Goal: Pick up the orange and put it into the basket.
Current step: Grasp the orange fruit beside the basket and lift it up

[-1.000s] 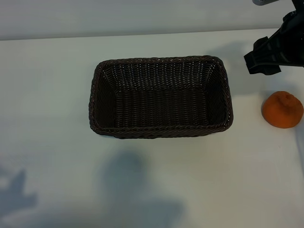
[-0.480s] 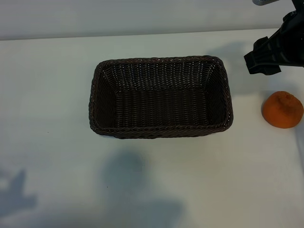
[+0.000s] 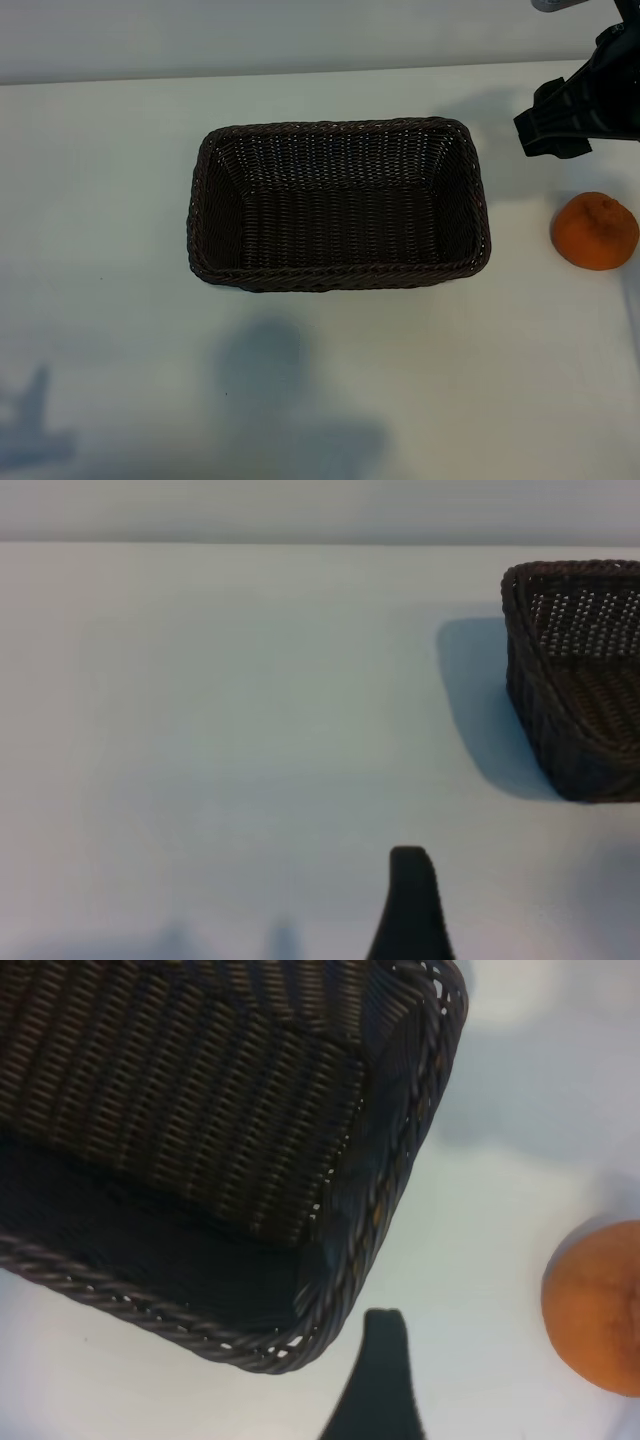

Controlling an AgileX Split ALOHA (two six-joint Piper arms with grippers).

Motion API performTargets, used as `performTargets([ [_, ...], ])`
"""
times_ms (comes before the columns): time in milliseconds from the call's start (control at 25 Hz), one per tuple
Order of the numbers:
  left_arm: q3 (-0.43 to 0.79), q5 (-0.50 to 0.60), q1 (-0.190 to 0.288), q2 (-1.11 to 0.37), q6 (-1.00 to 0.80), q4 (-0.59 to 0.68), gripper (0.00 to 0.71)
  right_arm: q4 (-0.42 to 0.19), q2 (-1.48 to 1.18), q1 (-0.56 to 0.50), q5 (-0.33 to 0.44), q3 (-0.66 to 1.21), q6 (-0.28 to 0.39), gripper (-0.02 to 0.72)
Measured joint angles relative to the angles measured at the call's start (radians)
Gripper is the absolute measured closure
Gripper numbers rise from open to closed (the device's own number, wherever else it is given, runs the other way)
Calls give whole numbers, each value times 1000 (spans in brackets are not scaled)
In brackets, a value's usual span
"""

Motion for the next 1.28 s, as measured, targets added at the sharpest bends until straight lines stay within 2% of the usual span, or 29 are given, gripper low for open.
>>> performTargets([
  [400, 1, 138, 0, 0, 77, 17, 158, 0, 0, 0, 1, 0, 0, 108],
  [680, 4, 160, 0, 0, 68, 17, 158, -7, 0, 0, 5, 0, 4, 108],
  [920, 4, 160, -1, 0, 67, 17, 158, -99, 33, 0, 16, -8, 100, 108],
  [1040, 4, 160, -22, 0, 66, 17, 158, -124, 61, 0, 19, -8, 127, 108],
  [1160, 4, 160, -66, 0, 65, 17, 158, -136, 93, 0, 19, -8, 138, 108],
  [1280, 4, 160, -109, 0, 65, 17, 158, -159, 129, -9, 18, -8, 182, 108],
])
